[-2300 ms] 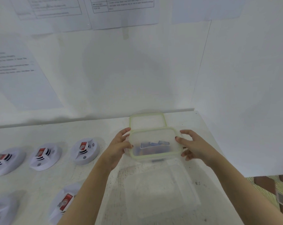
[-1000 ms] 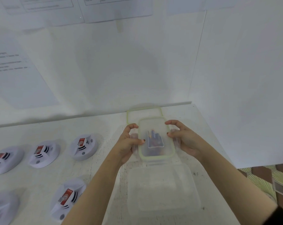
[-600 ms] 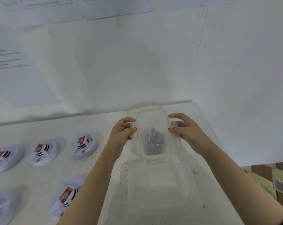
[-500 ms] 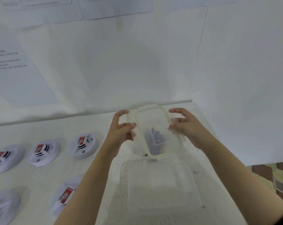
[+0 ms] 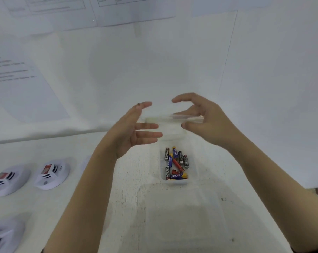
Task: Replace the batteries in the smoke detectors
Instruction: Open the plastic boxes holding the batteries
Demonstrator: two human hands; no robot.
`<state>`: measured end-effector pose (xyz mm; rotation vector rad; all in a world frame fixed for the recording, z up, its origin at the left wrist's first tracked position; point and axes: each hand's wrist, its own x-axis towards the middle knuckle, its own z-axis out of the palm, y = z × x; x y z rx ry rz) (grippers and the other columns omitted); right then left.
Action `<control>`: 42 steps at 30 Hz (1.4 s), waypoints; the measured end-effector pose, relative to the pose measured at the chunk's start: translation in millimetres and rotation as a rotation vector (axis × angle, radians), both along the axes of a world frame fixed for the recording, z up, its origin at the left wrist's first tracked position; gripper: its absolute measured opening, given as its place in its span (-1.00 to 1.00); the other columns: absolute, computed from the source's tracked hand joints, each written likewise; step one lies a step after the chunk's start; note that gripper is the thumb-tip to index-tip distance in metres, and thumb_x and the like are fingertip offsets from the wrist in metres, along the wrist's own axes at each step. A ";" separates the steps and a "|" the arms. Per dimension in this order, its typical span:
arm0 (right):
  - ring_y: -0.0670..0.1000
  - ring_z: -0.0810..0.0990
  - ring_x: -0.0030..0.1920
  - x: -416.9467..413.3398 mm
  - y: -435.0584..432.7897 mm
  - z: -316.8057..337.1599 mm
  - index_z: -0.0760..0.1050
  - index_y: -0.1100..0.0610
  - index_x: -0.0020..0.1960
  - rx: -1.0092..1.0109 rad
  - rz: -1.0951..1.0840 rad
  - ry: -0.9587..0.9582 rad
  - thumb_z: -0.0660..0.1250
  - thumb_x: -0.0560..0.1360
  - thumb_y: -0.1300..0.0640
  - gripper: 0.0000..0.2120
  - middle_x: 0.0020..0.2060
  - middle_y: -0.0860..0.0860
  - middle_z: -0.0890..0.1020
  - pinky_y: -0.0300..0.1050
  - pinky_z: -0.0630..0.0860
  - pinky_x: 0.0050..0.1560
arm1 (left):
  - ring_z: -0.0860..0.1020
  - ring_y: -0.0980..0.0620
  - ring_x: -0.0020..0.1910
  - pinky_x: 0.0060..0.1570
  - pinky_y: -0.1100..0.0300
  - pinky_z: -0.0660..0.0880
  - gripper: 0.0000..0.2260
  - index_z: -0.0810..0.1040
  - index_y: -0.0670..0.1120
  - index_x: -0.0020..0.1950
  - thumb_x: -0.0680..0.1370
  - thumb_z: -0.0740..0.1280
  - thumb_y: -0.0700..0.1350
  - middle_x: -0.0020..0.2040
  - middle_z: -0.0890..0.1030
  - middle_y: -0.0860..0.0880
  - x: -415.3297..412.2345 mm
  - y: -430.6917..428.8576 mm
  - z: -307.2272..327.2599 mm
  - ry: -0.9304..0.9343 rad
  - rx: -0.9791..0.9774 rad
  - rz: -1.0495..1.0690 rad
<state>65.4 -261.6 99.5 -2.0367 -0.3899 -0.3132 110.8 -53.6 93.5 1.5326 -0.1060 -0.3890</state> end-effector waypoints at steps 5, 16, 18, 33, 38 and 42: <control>-0.23 0.36 0.31 9.5 1.3 -22.5 0.39 -0.19 0.22 -0.279 -0.002 0.016 0.42 0.41 0.13 -0.54 0.24 -0.20 0.52 0.13 0.02 0.46 | 0.66 0.06 -0.22 -0.22 0.27 0.61 -0.80 0.58 -0.15 -0.04 0.58 0.20 -0.36 0.02 0.61 -0.15 14.3 -2.9 -20.8 -0.034 -0.057 0.109; -0.06 0.54 -0.26 68.4 -21.3 -59.2 0.56 0.08 -0.02 0.182 -0.343 0.405 0.18 0.55 0.27 -0.80 -0.02 0.10 0.62 -0.28 0.43 -0.29 | 0.67 0.05 -0.24 -0.28 0.32 0.57 -0.79 0.52 -0.07 0.00 0.58 0.24 -0.37 0.04 0.58 -0.11 44.8 -3.2 -56.5 -0.070 -0.052 0.305; -0.09 0.50 -0.29 82.3 -20.3 -66.4 0.57 0.07 -0.04 0.184 -0.361 0.428 0.19 0.54 0.26 -0.80 -0.04 0.03 0.59 -0.30 0.38 -0.32 | 0.64 -0.04 -0.10 -0.23 0.28 0.58 -0.83 0.50 -0.08 0.04 0.57 0.28 -0.34 0.11 0.54 -0.16 56.9 -7.4 -63.9 -0.066 -0.016 0.375; 0.05 0.51 -0.10 71.2 -19.1 -103.0 0.37 0.12 0.12 -0.156 -0.431 0.338 0.30 0.49 0.14 -0.77 -0.04 0.08 0.54 -0.11 0.45 -0.12 | 0.17 -0.17 0.49 0.39 -0.07 0.23 -0.39 0.22 0.05 0.50 0.51 0.40 0.02 0.53 0.15 -0.14 35.2 -19.1 -91.1 -0.134 0.645 0.267; -0.07 0.55 -0.07 54.4 -18.1 -112.4 0.51 -0.04 0.02 -0.092 -0.223 0.306 0.22 0.52 0.28 -0.75 0.12 -0.06 0.56 -0.47 0.34 -0.14 | 0.55 0.00 0.05 -0.11 0.17 0.50 -0.56 0.39 0.14 0.26 0.45 0.47 0.01 0.20 0.48 -0.01 -11.5 -7.3 -82.4 -0.146 0.635 -0.035; -0.03 0.59 -0.10 47.4 -21.0 -111.2 0.54 -0.03 -0.12 -0.052 -0.244 0.268 0.16 0.48 0.39 -0.65 0.07 -0.07 0.61 -0.51 0.34 -0.33 | 0.60 0.14 -0.34 -0.40 0.30 0.52 -0.86 0.59 0.10 -0.04 0.49 0.39 -0.14 -0.13 0.66 0.06 -26.3 2.1 -75.1 -0.171 0.711 -0.192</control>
